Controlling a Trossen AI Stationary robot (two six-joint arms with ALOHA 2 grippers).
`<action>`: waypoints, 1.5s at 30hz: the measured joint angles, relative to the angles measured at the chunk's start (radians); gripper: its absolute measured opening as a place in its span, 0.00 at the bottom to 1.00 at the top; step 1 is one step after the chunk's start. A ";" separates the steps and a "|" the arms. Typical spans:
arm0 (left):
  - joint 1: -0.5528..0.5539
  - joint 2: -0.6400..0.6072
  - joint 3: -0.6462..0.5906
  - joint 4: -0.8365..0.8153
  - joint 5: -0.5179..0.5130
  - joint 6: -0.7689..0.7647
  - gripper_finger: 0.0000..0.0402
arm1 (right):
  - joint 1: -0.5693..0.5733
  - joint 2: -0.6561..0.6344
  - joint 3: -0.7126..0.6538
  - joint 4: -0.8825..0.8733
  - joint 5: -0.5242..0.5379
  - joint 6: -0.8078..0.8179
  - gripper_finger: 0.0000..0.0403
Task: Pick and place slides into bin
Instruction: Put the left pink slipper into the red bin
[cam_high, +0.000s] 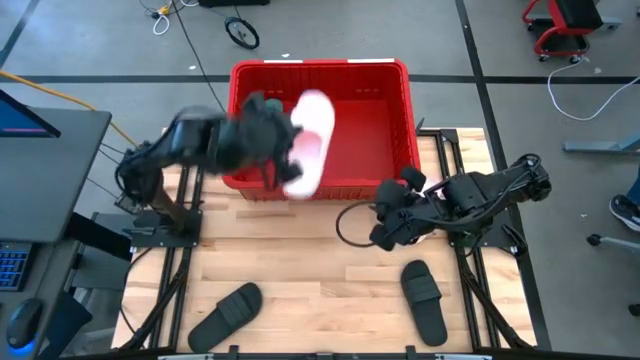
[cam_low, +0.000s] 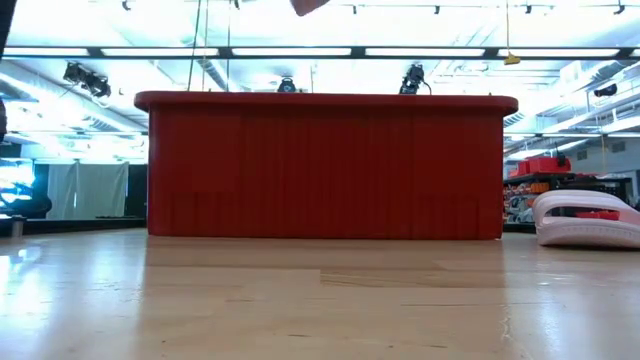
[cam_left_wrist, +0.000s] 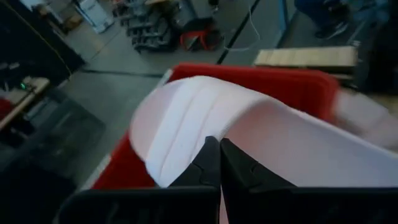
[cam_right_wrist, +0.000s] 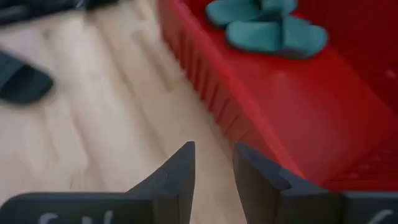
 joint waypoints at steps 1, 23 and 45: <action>0.054 0.000 -0.009 0.046 0.057 0.050 0.00 | -0.001 0.000 0.000 0.000 0.020 0.018 0.28; 0.555 0.549 -0.109 0.755 0.706 0.170 0.00 | -0.002 -0.100 0.071 0.000 0.251 0.324 0.25; 0.556 0.739 -0.107 0.822 0.729 0.142 0.01 | -0.002 -0.100 0.071 -0.001 0.279 0.315 0.25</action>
